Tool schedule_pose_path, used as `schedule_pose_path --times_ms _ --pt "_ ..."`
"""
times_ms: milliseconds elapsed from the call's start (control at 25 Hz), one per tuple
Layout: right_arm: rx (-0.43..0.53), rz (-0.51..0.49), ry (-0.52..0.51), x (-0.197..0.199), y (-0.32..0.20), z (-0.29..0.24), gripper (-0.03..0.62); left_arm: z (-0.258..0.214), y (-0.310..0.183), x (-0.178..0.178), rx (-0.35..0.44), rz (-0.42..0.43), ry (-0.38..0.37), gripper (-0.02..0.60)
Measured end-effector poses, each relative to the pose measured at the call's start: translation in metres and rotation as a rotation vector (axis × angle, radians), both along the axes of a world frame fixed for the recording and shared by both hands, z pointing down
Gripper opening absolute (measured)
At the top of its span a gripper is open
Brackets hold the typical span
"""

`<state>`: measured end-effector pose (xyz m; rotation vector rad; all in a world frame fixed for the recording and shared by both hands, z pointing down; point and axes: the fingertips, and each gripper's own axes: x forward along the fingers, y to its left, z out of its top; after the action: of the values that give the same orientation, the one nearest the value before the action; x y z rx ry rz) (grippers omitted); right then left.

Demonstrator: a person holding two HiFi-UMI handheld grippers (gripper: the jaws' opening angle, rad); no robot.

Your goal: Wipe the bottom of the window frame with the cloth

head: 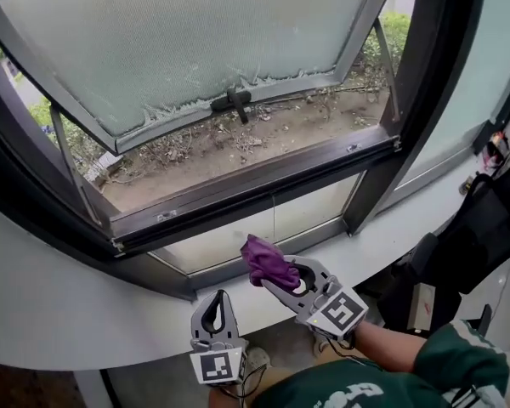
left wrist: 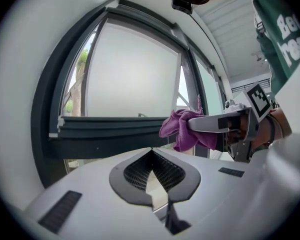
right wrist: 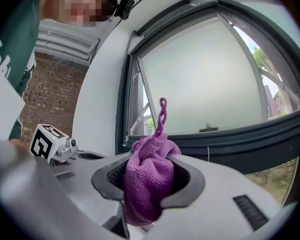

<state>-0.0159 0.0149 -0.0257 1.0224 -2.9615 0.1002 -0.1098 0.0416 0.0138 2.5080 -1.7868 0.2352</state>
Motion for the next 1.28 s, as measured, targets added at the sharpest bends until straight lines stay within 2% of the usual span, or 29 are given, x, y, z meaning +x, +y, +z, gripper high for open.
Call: schedule_pose_path --times_ms 280,600,800,1280 --pt "0.072 0.01 -0.029 0.028 0.016 -0.035 0.155 -0.033 0.002 0.036 0.034 0.054 0.013 0.006" --pt "0.122 0.094 -0.03 0.059 0.011 -0.052 0.155 -0.056 -0.001 0.07 0.068 0.149 -0.005 0.006" --pt "0.119 0.111 -0.032 0.061 0.013 -0.048 0.155 -0.056 -0.003 0.078 0.077 0.183 -0.007 0.006" --pt "0.115 0.127 -0.031 0.064 0.017 -0.046 0.155 -0.055 -0.004 0.086 0.078 0.196 -0.003 0.006"
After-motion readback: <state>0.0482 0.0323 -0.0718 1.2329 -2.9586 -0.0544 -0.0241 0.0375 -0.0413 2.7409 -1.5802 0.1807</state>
